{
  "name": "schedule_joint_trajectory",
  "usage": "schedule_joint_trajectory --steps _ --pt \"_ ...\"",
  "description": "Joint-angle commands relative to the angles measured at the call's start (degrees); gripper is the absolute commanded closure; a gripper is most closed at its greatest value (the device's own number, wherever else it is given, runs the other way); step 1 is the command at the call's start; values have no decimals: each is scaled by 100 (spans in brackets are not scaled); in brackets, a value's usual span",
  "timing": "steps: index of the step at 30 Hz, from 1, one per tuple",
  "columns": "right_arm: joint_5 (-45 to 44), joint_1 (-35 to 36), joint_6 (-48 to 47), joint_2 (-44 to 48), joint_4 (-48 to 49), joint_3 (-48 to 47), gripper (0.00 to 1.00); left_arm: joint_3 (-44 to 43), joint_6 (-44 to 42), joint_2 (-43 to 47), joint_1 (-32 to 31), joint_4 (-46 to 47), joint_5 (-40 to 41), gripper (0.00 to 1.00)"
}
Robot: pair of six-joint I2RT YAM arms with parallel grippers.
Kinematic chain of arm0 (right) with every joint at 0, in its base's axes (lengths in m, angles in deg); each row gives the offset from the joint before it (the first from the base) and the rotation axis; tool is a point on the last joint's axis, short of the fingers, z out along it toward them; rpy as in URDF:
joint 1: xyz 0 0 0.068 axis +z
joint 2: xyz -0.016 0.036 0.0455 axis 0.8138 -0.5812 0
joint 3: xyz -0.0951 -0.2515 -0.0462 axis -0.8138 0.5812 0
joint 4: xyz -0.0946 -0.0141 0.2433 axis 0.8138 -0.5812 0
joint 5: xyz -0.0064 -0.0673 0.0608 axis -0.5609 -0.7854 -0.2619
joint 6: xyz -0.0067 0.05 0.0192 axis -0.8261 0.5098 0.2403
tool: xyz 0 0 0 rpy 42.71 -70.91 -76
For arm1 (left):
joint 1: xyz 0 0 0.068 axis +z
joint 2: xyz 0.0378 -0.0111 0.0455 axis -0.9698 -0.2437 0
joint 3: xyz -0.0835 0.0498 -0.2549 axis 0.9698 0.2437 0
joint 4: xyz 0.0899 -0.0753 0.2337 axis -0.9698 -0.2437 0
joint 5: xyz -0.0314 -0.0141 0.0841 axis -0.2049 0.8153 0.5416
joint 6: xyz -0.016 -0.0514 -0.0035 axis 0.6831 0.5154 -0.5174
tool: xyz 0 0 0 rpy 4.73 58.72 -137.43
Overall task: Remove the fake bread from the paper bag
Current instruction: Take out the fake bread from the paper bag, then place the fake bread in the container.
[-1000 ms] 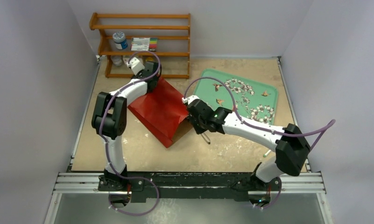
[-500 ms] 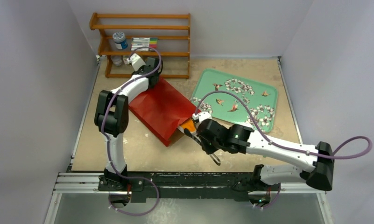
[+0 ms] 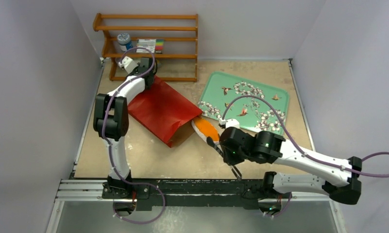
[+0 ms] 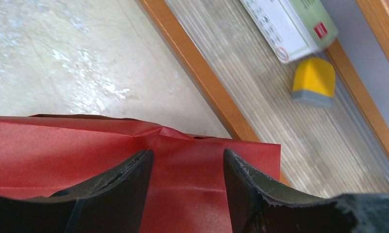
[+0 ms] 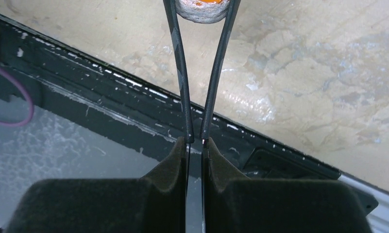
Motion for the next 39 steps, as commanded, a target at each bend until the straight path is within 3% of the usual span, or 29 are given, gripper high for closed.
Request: schedule_joint_trajectory --steps 1,12,23,26,31,39 --pt "-332 39 618 444 -675 -514 100 137 45 275 354 -159 16 44" --pt "-716 41 1198 442 -984 -1123 100 504 -112 561 728 -15 -163 44" --pt "-1969 -210 2023 -701 -860 -1609 100 922 -185 1035 765 429 -401 44" --pt "-2135 -834 1638 -993 -326 -1528 100 1053 -219 1219 766 491 -419 44" --pt "-2080 -1821 416 -1567 1361 -1191 100 1249 -270 1536 801 505 -480 44" --pt "-1743 -2253 -301 -3296 2978 -1278 100 1465 -339 2065 810 382 -429 43"
